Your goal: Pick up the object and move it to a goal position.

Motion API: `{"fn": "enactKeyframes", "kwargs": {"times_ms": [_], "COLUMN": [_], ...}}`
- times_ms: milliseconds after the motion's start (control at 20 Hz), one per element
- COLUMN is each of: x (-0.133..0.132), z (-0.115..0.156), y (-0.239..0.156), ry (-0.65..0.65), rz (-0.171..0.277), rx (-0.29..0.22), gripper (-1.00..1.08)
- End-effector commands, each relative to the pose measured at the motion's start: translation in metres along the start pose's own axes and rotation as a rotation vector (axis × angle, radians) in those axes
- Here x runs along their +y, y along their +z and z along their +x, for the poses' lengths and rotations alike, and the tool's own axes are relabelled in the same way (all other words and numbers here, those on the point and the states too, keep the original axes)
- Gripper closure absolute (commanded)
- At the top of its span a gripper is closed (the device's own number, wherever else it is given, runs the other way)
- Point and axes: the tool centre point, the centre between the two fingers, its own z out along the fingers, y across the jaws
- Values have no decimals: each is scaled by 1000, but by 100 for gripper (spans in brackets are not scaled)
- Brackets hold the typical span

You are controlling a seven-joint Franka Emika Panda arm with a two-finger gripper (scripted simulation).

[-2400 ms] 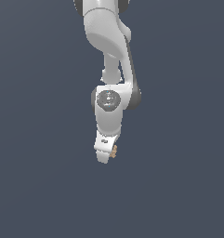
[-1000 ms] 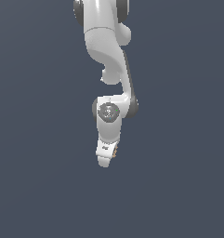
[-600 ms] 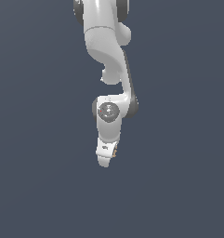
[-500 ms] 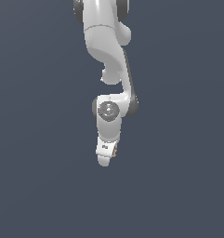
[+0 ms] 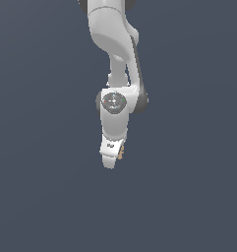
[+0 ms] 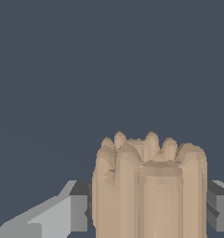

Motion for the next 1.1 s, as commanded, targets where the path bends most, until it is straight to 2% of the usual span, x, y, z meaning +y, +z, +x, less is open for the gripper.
{"fn": "enactKeyframes", "kwargs": {"times_ms": [0, 1050], "x": [-6, -69], "z": [-2, -27], "y": [-19, -232], "ry": [0, -2], "rz": [-1, -1], "rx": [0, 2], "gripper": [108, 108]}}
